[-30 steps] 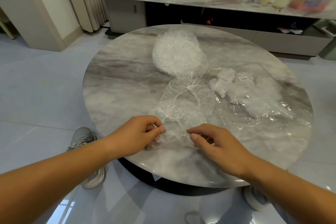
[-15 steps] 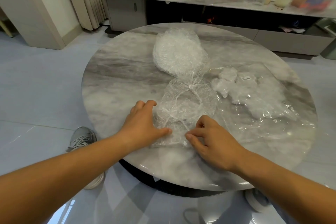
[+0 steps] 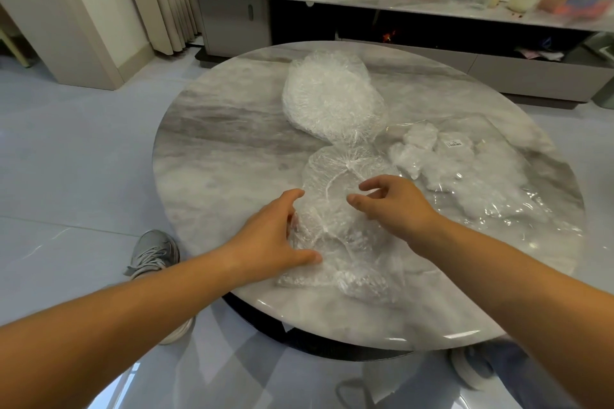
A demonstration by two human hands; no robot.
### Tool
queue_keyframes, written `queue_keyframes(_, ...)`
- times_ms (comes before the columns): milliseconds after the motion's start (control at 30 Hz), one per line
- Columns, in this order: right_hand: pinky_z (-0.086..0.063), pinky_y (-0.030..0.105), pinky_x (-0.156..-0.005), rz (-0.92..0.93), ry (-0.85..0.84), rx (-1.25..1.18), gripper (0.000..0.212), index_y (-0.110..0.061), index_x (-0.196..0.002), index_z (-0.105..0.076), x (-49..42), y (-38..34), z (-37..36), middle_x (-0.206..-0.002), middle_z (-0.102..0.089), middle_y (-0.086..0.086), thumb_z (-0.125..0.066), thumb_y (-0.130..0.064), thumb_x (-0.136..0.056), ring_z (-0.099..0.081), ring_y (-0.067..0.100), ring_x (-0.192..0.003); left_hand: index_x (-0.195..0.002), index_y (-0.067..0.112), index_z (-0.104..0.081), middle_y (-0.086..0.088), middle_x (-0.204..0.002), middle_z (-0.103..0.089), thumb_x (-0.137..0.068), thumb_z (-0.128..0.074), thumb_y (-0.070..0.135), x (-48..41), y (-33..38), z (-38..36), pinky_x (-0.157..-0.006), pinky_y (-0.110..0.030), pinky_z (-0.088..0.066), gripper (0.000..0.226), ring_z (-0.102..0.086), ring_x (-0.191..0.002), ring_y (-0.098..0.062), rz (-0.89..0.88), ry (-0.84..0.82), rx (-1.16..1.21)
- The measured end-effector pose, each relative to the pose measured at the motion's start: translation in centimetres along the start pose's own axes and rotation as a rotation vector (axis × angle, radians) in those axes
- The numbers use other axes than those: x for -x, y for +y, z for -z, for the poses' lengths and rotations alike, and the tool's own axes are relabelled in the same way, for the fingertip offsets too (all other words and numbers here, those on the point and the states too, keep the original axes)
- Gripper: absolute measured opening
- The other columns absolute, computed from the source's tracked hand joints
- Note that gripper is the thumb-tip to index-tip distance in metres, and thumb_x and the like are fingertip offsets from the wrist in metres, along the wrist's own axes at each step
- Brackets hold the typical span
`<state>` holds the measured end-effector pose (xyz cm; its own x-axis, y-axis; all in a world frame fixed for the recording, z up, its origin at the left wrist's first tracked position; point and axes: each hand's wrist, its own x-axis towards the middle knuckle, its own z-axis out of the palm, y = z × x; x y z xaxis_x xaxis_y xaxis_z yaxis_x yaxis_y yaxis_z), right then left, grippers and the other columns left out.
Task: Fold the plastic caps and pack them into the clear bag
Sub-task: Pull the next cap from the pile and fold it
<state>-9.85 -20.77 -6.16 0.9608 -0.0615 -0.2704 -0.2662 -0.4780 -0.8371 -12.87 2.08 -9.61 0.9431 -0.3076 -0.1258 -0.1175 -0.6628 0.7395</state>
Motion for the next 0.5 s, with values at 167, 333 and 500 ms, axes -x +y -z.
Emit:
queue_keyframes(167, -0.045, 0.02, -0.058, -0.017, -0.094, -0.111, 0.022, -0.015, -0.101, -0.075, 0.3, 0.1, 0.3, -0.063, -0.059, -0.009, -0.084, -0.024, -0.083, -0.055, 0.005, -0.055, -0.152, 0.037, -0.024, 0.013, -0.112, -0.047, -0.065, -0.088, 0.053, 0.2, 0.1, 0.1, -0.09, -0.021, -0.045, 0.109, -0.049, -0.093, -0.004, -0.018, -0.006, 0.007)
queue_keyframes(333, -0.047, 0.014, -0.055, 0.113, -0.138, -0.131, 0.009, -0.013, -0.087, -0.077, 2.1, -0.6, 0.7, -0.065, -0.067, -0.006, -0.081, -0.021, -0.086, -0.057, 0.005, -0.059, -0.149, 0.037, -0.03, 0.024, -0.105, -0.043, -0.065, -0.087, 0.055, 0.4, 0.5, 0.3, -0.09, -0.019, -0.044, 0.104, -0.049, -0.093, -0.002, -0.038, -0.012, -0.004)
queue_keyframes(500, -0.05, 0.015, -0.077, 0.44, -0.134, 0.122, 0.002, -0.025, -0.091, -0.077, 4.4, 0.7, 0.4, -0.088, -0.074, -0.013, -0.077, -0.024, -0.089, -0.067, -0.001, -0.085, -0.144, 0.04, -0.034, 0.02, -0.123, -0.044, -0.051, -0.084, 0.066, 0.4, 0.6, 1.2, -0.094, -0.013, -0.042, 0.108, -0.048, -0.11, 0.003, -0.038, -0.091, 0.032)
